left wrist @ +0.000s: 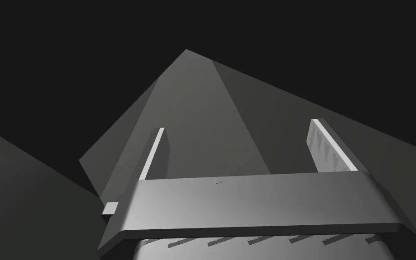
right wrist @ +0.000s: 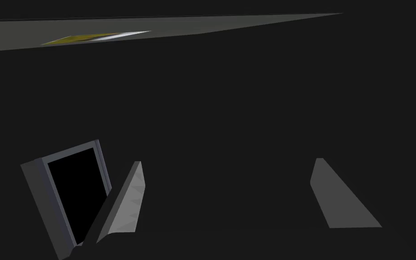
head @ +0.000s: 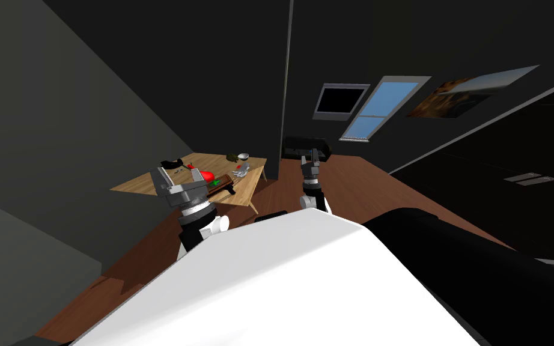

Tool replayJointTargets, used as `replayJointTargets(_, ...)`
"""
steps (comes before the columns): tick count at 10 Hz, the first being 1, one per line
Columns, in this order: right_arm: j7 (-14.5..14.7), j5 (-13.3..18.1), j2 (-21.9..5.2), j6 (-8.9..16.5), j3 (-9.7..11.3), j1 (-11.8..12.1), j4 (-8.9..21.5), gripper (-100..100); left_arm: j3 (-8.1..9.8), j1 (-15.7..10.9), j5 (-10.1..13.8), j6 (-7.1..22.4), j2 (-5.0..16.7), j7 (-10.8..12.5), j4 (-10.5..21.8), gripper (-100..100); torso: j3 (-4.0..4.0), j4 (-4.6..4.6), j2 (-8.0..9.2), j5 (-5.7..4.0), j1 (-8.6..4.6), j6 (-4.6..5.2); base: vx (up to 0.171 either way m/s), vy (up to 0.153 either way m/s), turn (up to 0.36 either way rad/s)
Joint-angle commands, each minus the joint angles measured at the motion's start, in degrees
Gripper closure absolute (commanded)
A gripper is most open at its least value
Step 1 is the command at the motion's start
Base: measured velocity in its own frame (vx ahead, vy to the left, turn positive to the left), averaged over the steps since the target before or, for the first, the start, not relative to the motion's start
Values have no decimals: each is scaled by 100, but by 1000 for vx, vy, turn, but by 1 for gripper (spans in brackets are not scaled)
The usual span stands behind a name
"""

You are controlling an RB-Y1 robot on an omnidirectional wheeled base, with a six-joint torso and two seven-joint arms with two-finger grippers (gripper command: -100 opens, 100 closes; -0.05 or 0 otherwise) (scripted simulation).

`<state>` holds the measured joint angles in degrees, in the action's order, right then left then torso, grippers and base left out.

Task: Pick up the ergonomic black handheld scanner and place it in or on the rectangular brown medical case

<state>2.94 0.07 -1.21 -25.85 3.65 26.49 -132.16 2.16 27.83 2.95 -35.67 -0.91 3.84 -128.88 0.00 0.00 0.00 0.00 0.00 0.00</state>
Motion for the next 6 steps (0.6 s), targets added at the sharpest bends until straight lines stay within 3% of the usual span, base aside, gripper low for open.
replayJointTargets(1,0,0,0,0,0,0,0,0,19,-32,110,-24,141,120,169,-100,0,0,0,0,0,0,29,-53,2)
replayJointTargets(6,0,0,1,0,1,1,0,0,105,-174,619,-134,507,673,965,-100,-13,-5,-22,-8,-34,0,51,-96,13)
